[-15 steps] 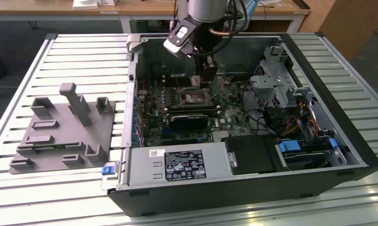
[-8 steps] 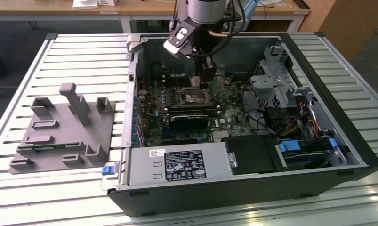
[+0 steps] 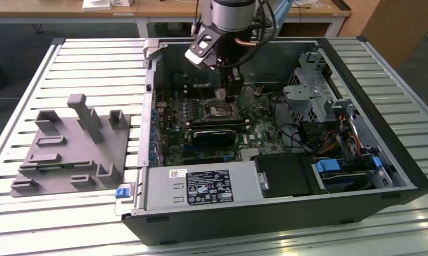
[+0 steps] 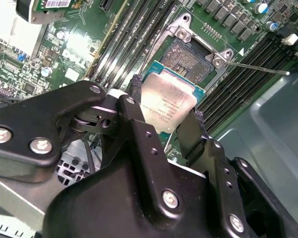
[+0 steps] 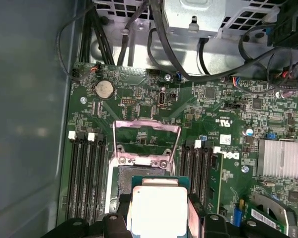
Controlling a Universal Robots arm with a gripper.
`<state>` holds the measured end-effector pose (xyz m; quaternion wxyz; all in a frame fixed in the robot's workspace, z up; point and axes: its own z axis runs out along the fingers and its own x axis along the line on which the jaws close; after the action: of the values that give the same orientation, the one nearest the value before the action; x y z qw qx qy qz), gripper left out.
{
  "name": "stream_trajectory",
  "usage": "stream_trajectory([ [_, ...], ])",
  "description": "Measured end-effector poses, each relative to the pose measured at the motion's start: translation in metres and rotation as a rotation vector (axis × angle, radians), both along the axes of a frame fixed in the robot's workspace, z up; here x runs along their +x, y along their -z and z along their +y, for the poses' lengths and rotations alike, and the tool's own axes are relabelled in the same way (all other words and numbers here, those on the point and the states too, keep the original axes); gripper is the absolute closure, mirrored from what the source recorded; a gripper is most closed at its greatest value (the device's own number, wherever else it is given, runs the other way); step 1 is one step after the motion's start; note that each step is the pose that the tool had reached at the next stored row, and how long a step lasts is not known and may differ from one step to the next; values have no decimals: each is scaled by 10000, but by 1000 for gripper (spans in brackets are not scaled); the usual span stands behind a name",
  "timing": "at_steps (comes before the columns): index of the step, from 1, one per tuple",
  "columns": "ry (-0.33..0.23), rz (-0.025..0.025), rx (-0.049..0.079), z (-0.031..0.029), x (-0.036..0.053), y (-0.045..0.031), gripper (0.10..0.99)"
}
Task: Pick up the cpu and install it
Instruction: 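Place the cpu into insertion slot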
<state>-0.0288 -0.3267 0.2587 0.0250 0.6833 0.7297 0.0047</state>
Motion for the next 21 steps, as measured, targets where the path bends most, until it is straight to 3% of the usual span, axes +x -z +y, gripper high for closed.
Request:
stream_trajectory([
  [21,1,0,-1,11,0,109,553],
])
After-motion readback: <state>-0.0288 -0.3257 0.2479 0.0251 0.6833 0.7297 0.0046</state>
